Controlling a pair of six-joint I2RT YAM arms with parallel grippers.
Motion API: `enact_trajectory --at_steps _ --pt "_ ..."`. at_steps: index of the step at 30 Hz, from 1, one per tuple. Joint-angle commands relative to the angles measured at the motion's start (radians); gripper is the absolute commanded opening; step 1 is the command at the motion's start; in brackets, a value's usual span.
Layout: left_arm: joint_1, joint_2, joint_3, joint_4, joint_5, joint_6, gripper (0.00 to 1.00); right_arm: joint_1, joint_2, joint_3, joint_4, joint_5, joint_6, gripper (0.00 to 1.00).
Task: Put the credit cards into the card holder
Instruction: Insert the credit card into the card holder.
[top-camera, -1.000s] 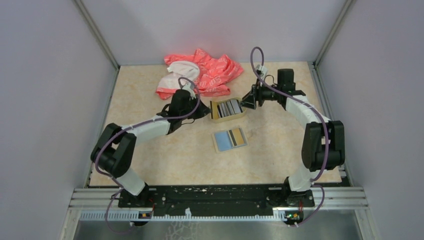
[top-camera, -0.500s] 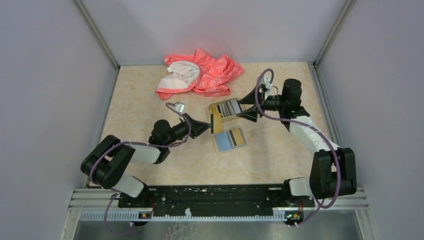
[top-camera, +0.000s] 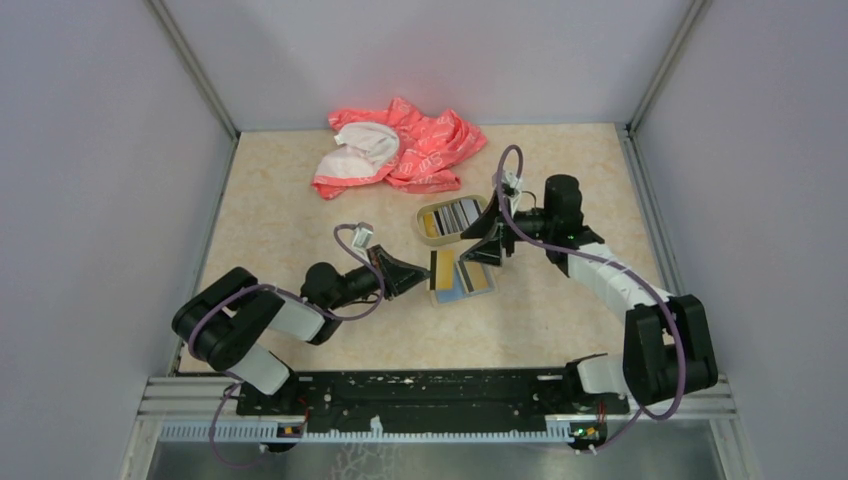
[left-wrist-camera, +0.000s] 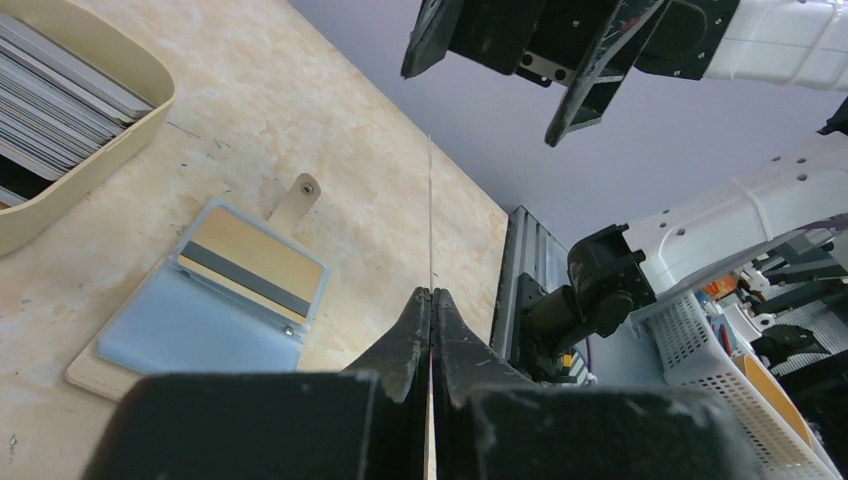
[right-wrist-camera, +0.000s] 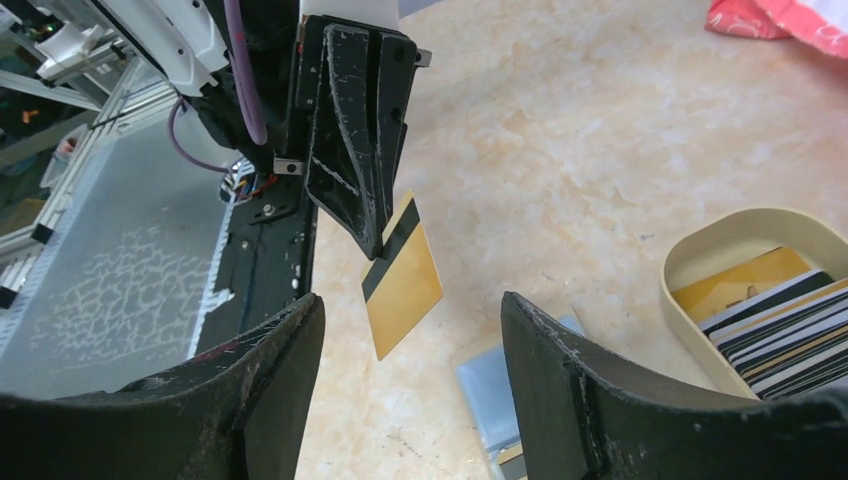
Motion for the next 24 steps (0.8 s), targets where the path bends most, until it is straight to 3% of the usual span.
enact_trajectory --at_steps 1,13,24 --pt "-0.012 0.002 0.019 0.287 -0.004 0.007 0.0 0.026 0.027 0.022 0.028 -0.004 0.019 0.65" --pt "-0.028 -0.036 0.012 0.287 0.003 0.002 0.0 0.064 0.051 0.012 0.035 0.016 0.025 0.61" --pt "-0.033 -0.065 0.012 0.287 0.006 -0.006 0.0 0.103 0.077 0.006 0.085 -0.027 0.081 0.49"
